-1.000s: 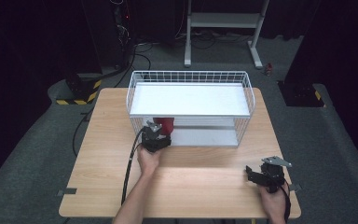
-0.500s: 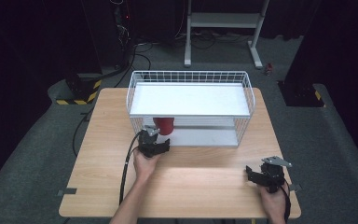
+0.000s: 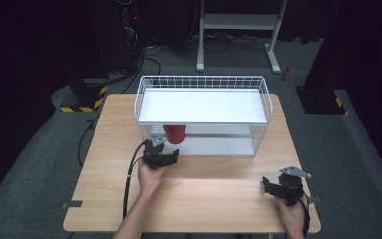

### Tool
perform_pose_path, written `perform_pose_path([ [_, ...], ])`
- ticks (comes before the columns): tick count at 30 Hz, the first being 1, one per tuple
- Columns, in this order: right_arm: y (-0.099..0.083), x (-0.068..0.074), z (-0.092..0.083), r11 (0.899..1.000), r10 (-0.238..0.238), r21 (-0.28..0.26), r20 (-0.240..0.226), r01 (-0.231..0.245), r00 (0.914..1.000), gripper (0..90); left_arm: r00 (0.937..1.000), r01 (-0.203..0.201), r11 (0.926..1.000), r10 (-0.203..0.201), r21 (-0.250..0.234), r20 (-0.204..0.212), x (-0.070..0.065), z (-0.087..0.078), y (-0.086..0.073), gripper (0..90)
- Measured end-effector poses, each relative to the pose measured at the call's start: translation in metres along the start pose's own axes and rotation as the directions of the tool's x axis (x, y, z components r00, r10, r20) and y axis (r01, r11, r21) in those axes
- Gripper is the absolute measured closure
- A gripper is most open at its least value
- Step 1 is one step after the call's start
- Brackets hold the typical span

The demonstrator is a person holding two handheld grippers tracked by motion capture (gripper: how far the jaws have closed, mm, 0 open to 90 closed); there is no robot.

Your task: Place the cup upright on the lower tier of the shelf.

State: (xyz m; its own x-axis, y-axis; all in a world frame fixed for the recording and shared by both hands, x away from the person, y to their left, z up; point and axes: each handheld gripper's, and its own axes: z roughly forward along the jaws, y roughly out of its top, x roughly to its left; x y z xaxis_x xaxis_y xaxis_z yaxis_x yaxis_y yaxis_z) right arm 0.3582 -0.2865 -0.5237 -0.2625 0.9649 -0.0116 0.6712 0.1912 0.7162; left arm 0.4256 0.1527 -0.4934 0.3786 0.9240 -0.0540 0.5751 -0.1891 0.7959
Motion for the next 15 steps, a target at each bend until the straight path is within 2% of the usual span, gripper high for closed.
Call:
perform_pose_path([
  [9, 0.000, 0.000, 0.000, 1.000, 0.000, 0.000, 0.000, 0.000, 1.0000, 19.1, 0.9995, 0.022, 0.9996, -0.021, -0.015, 0.024, 0.006, -0.013, -0.003, 25.7],
  [15, 0.000, 0.000, 0.000, 1.000, 0.000, 0.000, 0.000, 0.000, 1.0000, 19.1, 0.9993, 0.030, 0.9990, -0.029, -0.034, 0.024, 0.010, -0.022, -0.006, 25.2],
])
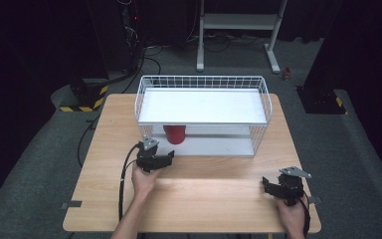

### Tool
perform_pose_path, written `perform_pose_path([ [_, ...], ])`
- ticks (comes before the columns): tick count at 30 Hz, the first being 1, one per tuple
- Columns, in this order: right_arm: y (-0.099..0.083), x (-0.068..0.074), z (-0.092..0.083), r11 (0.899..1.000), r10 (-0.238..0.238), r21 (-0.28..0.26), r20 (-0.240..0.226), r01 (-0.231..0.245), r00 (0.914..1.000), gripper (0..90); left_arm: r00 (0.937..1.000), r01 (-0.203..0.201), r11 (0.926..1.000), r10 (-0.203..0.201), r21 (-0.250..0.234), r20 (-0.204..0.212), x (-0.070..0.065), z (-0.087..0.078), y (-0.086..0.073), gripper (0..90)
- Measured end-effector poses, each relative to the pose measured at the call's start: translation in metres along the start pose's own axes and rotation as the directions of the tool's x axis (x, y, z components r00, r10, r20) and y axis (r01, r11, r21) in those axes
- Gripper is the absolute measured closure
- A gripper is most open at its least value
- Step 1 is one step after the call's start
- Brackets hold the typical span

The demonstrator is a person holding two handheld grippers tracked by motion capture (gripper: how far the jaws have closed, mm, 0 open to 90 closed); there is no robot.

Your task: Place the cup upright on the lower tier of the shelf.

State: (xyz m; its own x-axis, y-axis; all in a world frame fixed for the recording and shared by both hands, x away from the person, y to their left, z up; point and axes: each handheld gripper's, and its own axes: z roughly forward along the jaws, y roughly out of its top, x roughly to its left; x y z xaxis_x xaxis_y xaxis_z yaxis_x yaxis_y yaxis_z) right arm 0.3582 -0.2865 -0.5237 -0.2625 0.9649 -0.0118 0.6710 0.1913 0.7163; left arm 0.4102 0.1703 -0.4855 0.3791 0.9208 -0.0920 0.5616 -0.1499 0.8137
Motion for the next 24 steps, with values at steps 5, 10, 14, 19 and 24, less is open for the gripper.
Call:
perform_pose_path([
  [5, 0.000, 0.000, 0.000, 1.000, 0.000, 0.000, 0.000, 0.000, 1.0000, 19.1, 0.9999, 0.001, 0.9999, -0.001, -0.011, 0.014, 0.003, -0.009, -0.003, 24.5],
  [10, 0.000, 0.000, 0.000, 1.000, 0.000, 0.000, 0.000, 0.000, 1.0000, 19.1, 0.9998, -0.011, 0.9999, 0.011, -0.011, 0.014, 0.005, -0.017, -0.007, 24.4],
  [14, 0.000, 0.000, 0.000, 1.000, 0.000, 0.000, 0.000, 0.000, 1.0000, 19.1, 0.9998, -0.013, 0.9999, 0.013, -0.009, 0.014, 0.007, -0.022, -0.009, 24.3],
  [19, 0.000, 0.000, 0.000, 1.000, 0.000, 0.000, 0.000, 0.000, 1.0000, 19.1, 0.9998, -0.006, 0.9999, 0.007, -0.010, 0.019, 0.009, -0.027, -0.011, 24.2],
  [24, 0.000, 0.000, 0.000, 1.000, 0.000, 0.000, 0.000, 0.000, 1.0000, 19.1, 0.9999, -0.008, 0.9999, 0.008, -0.009, 0.015, 0.012, -0.032, -0.014, 24.1],
])
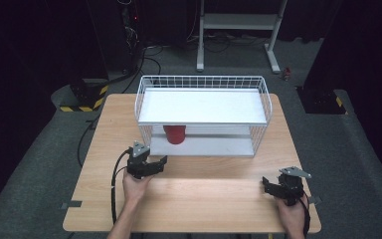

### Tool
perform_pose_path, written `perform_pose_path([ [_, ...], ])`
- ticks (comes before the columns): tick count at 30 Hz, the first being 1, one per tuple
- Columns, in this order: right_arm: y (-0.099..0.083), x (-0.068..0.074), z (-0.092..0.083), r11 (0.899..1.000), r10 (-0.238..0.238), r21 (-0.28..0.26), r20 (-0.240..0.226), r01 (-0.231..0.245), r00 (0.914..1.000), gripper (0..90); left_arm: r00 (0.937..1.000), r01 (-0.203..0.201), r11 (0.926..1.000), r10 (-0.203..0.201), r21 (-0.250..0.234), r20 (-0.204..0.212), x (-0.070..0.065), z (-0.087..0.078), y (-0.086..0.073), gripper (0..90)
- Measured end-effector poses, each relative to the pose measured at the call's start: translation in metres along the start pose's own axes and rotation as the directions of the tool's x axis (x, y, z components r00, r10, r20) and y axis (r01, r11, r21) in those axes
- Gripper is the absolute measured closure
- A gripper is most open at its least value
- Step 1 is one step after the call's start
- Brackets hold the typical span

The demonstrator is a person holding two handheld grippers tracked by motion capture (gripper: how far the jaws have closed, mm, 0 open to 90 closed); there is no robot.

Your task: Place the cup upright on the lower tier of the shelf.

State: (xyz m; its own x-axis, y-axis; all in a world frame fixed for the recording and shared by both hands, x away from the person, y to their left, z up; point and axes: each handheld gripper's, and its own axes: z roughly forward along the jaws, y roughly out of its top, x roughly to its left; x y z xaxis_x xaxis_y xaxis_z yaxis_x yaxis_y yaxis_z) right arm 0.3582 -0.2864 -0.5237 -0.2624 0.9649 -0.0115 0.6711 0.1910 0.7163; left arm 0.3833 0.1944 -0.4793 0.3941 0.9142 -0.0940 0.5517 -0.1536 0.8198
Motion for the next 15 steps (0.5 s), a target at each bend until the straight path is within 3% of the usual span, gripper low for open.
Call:
perform_pose_path([
  [15, 0.000, 0.000, 0.000, 1.000, 0.000, 0.000, 0.000, 0.000, 1.0000, 19.1, 0.9995, 0.027, 0.9996, -0.027, -0.009, 0.013, 0.008, -0.017, -0.007, 25.2],
])
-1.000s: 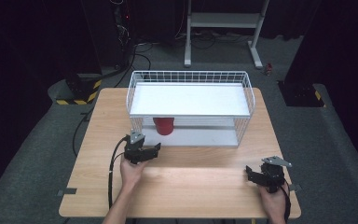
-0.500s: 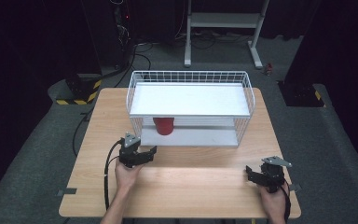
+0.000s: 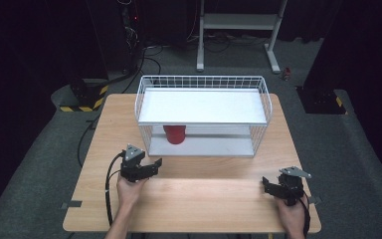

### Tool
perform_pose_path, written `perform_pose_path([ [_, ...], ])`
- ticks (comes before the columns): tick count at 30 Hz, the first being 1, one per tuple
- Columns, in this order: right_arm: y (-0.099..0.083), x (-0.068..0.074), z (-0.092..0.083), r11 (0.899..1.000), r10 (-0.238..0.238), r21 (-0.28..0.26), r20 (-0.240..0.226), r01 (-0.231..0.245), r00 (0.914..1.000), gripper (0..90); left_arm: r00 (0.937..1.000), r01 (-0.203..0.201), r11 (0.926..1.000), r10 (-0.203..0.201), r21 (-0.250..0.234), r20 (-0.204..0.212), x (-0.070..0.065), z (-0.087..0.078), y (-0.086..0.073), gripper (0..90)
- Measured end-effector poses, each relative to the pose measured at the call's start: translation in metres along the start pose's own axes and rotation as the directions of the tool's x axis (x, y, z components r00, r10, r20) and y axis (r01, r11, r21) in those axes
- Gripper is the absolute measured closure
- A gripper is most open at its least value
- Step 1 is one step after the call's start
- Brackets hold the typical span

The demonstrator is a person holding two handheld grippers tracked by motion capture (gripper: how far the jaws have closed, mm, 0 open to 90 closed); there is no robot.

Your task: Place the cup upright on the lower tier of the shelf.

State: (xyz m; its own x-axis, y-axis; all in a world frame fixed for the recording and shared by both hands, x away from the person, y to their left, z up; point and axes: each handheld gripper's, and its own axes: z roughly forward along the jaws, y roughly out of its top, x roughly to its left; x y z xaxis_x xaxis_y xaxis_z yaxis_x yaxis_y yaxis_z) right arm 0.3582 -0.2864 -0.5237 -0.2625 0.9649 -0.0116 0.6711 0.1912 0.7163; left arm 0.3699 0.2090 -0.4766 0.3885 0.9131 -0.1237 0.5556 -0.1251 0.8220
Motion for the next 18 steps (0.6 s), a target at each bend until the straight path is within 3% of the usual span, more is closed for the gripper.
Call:
perform_pose_path([
  [18, 0.000, 0.000, 0.000, 1.000, 0.000, 0.000, 0.000, 0.000, 1.0000, 19.1, 0.9992, 0.038, 0.9992, -0.038, -0.016, -0.009, 0.016, -0.024, -0.016, 26.1],
])
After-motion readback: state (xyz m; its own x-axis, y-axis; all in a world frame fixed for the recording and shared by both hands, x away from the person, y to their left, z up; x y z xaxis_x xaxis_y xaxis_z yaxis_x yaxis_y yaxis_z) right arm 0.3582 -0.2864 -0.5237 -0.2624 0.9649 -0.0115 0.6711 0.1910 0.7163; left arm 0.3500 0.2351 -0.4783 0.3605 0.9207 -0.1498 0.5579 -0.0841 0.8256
